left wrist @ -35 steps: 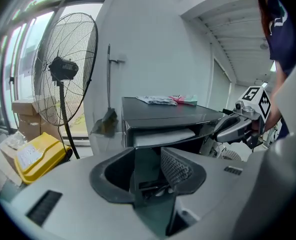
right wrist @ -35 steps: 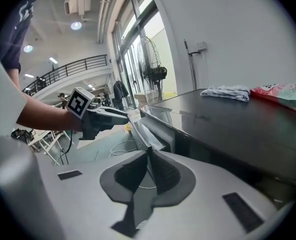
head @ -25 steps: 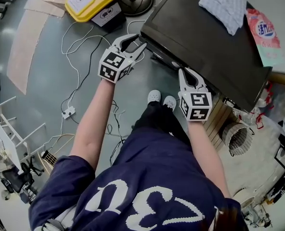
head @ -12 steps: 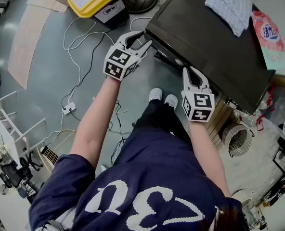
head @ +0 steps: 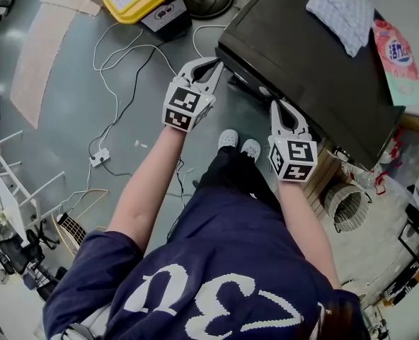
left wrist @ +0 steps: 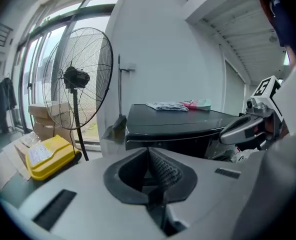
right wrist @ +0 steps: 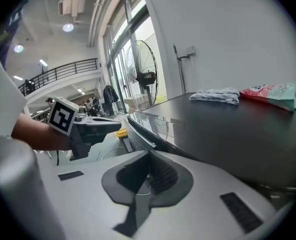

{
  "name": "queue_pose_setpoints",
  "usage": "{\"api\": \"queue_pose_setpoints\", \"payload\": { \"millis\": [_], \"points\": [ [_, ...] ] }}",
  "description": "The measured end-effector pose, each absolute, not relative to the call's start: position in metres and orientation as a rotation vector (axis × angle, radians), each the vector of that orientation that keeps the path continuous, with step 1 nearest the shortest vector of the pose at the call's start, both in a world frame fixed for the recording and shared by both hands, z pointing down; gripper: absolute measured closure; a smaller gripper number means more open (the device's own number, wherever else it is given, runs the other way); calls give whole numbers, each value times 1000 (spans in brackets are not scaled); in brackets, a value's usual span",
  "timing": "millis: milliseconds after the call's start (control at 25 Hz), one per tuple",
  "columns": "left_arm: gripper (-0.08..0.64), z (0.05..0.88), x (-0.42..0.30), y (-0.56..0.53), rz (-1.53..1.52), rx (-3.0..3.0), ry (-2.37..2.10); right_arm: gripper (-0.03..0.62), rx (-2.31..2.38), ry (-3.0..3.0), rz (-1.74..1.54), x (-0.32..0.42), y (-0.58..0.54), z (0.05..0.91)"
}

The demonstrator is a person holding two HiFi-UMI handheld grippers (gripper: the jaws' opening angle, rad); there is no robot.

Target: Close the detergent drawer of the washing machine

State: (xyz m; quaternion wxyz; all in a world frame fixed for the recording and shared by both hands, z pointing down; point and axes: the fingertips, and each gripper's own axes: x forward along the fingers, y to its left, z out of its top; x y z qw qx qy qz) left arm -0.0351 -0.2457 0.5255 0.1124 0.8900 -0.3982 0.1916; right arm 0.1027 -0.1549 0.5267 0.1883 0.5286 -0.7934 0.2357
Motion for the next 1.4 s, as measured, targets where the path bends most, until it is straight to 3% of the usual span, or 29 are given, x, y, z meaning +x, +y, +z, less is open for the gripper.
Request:
{"api": "queue_pose_setpoints", "payload": {
  "millis": [1400],
  "points": [
    [540, 529, -10, -269, 545, 2601, -1146, 575, 1474, -2212, 532, 108, -167, 521]
  ]
}}
